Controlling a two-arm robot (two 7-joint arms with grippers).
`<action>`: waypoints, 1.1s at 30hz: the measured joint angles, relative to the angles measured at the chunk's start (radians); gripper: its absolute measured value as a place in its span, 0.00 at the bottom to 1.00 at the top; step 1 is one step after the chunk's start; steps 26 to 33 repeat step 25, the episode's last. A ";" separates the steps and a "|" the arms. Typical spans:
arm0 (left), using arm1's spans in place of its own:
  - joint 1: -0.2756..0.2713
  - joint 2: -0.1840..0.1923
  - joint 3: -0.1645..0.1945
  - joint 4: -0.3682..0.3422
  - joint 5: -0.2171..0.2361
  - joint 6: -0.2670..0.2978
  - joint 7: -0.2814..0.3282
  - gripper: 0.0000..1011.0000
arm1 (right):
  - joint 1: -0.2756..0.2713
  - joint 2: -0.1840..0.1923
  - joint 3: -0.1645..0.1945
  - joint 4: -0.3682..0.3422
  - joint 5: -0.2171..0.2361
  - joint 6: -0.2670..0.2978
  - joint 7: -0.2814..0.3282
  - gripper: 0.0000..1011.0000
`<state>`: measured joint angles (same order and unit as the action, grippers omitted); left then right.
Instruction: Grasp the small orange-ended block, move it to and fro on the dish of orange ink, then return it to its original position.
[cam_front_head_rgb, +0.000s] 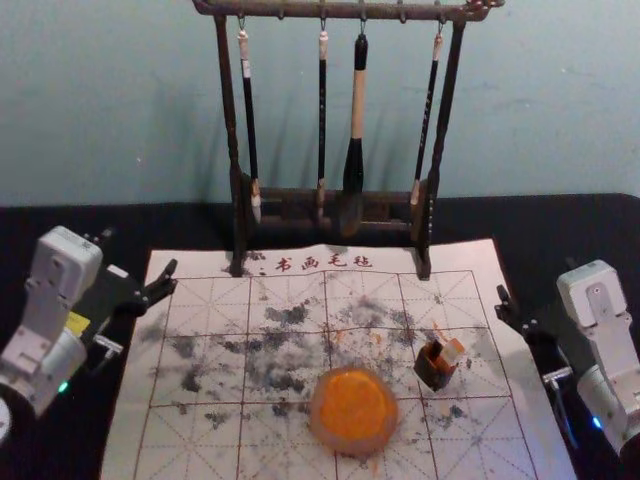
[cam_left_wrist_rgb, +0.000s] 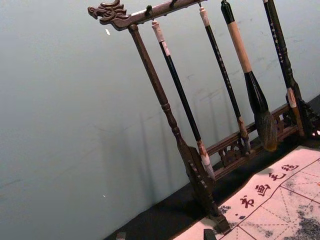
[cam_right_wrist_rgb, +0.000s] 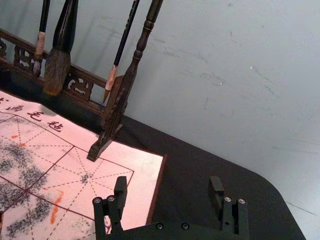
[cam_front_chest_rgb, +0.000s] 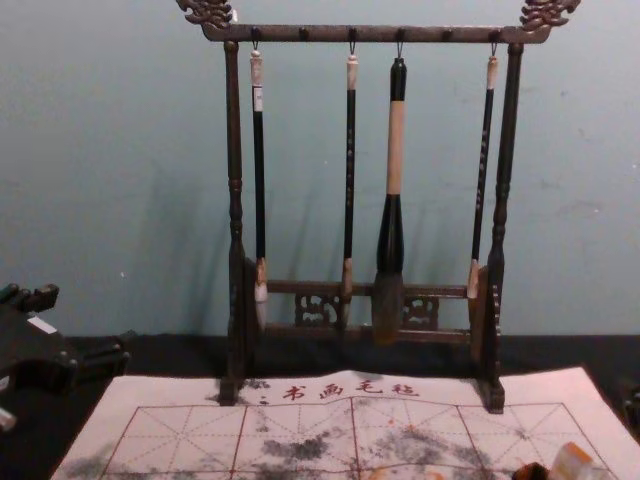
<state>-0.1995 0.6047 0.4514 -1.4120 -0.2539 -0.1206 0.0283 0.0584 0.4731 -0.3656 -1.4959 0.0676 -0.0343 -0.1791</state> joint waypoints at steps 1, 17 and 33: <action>0.000 0.000 0.000 0.000 0.000 0.000 0.000 0.99 | 0.000 0.000 0.000 -0.001 0.000 0.000 0.000 0.99; 0.000 0.000 0.000 0.000 0.000 0.000 0.000 0.99 | 0.000 0.002 -0.002 -0.003 0.001 0.000 0.001 0.99; 0.000 0.000 0.000 0.000 0.000 0.000 0.000 0.99 | 0.000 0.003 -0.002 -0.004 0.001 0.001 0.001 0.99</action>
